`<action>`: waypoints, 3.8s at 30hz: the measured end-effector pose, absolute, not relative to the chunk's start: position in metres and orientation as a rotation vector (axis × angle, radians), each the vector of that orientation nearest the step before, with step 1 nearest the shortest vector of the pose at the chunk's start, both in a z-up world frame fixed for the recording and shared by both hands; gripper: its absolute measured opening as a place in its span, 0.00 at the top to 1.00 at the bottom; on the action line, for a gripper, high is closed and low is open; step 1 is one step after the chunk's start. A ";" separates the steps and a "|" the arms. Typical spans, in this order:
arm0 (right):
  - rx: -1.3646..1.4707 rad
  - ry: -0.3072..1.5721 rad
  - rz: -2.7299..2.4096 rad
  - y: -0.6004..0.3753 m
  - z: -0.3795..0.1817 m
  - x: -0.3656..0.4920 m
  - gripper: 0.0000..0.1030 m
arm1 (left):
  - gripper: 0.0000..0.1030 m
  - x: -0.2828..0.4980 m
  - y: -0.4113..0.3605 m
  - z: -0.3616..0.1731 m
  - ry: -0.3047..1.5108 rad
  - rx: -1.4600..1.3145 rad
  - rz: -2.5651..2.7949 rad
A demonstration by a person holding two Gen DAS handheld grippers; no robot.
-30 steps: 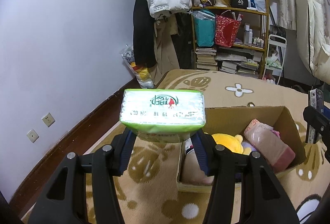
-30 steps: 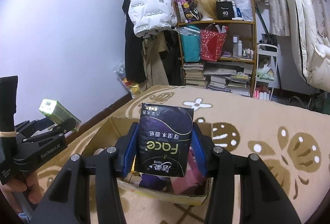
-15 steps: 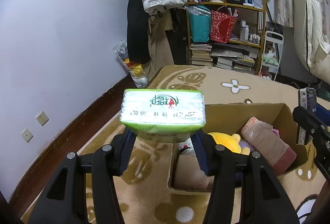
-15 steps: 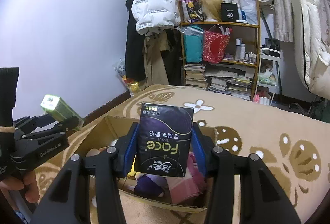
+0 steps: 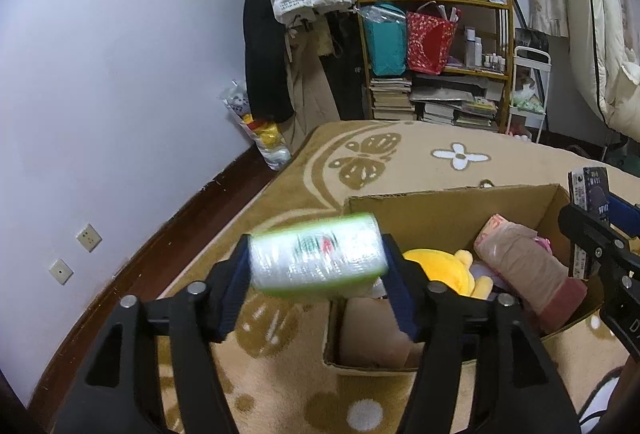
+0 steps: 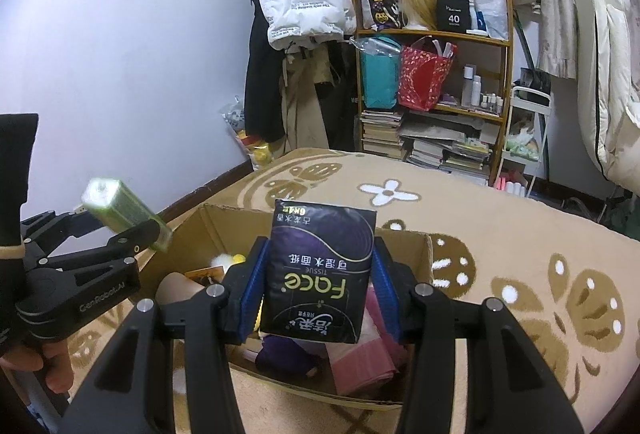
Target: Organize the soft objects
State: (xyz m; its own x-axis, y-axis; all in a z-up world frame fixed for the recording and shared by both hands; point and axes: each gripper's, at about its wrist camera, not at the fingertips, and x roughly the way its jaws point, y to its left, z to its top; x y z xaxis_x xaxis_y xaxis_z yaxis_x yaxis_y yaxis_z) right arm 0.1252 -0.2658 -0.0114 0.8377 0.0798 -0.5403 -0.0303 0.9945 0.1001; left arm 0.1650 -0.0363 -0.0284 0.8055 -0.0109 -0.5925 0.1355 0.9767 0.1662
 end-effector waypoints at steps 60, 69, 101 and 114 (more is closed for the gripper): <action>0.199 0.583 -0.005 -0.291 -0.009 0.075 0.00 | 0.19 0.129 -0.005 -0.147 1.192 0.405 -0.044; 0.206 0.586 -0.007 -0.294 -0.011 0.075 0.00 | 0.48 0.128 0.003 -0.136 1.175 0.391 -0.006; 0.223 0.584 -0.022 -0.299 -0.011 0.075 0.00 | 0.42 0.137 -0.056 -0.006 0.558 0.177 -0.186; 0.211 0.584 -0.024 -0.298 -0.008 0.075 0.00 | 0.00 0.116 -0.043 0.004 0.515 0.167 -0.137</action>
